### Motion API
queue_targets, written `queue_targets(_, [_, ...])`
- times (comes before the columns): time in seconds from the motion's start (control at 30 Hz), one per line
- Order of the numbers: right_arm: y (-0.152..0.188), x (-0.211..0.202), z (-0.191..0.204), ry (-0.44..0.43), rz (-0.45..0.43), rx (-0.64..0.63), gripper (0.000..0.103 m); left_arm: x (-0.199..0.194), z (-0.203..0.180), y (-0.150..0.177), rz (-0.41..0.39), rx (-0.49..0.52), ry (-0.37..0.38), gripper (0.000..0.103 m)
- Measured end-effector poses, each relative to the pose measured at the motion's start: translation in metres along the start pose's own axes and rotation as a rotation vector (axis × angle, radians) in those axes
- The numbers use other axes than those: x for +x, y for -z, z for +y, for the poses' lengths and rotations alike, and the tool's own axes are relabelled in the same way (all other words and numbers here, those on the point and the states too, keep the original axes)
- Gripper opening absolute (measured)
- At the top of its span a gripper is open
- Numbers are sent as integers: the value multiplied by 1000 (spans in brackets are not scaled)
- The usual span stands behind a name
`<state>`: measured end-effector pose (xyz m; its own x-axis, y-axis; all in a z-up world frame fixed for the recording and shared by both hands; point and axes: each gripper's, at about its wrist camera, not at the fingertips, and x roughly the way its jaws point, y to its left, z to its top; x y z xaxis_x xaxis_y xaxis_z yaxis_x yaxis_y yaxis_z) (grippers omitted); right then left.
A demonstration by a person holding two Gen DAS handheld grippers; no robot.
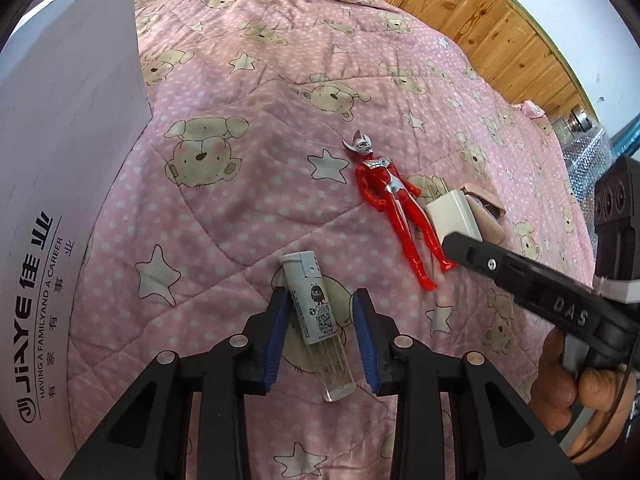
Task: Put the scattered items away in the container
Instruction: 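Close the left gripper on the white lighter while the right gripper grasps the white charger, then lift and carry the lighter and charger over the white box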
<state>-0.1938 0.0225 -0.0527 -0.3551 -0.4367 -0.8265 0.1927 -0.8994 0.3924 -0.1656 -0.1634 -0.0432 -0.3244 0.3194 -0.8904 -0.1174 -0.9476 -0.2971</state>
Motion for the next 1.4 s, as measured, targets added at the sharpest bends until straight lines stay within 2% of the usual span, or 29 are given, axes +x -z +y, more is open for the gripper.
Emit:
queue_targets(0.1, [-5,4,3,15,-6,-22,39,-1,-2,2,-6,16,-6,34])
queue_targets(0.13, [-6,5,5,20,-7,-29,36,-1,-2,2,-8,20,-6,34])
queue_targets(0.2, [-7,6,6,14,2,-31,22,-1,-1,2,-9,18,-8,26])
queue_targets(0.37, [0,1,8,13,12,-22,22,-6,3,3,-11,-4,6,22])
queue_targets(0.63, [8,0,7,15,10,8,22,0,-8,5,-20,37,-3,22])
queue_targets(0.8, [10,-12,10,7,-8,14,22,-9,-7,6,-30,37,20,17])
queue_targets(1.1, [22,-24,17,-5,-17,24,22,-20,-14,8,-52,67,0,17])
queue_targets(1.27, [31,-21,16,-6,-2,37,22,-5,-13,13,-9,76,-19,17])
queue_targets(1.33, [34,-20,15,-1,2,45,22,0,-14,18,-21,74,-17,20])
queue_targets(1.4, [35,-19,12,2,5,48,22,-1,-12,21,-33,59,12,30])
